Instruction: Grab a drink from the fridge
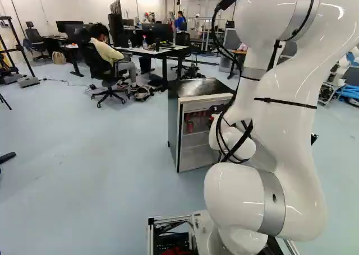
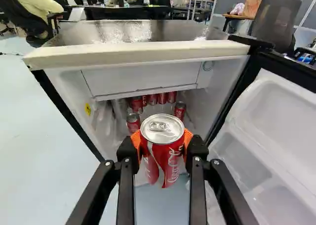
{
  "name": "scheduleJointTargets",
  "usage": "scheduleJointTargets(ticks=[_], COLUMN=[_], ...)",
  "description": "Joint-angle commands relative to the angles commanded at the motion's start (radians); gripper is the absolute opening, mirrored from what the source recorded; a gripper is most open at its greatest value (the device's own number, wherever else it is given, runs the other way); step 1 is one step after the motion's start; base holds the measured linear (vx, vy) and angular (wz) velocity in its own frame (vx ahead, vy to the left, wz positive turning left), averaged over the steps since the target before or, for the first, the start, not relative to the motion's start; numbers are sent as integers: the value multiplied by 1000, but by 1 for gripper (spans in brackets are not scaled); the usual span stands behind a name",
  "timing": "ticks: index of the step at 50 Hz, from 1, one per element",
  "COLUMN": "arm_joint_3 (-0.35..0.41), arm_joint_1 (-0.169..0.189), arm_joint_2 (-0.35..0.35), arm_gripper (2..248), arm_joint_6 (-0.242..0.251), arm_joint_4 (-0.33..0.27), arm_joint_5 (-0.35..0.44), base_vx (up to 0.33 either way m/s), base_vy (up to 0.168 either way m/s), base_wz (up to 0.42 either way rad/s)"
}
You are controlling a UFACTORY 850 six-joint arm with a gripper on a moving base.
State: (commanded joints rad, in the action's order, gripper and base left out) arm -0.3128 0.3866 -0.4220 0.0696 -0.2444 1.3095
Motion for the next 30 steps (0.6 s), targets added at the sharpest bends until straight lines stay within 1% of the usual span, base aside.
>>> scheduleJointTargets(ticks=[11, 30], arm_joint_3=[13, 28], arm_joint_1=[0, -3], arm_joint_2=[40, 104], arm_gripper=[100, 100], arm_joint_6=[0, 0], arm_joint_4=[0, 0], arm_joint_5=[-18, -81], base_vx=[0, 0], base_vy=[0, 0], base_wz=[0, 0])
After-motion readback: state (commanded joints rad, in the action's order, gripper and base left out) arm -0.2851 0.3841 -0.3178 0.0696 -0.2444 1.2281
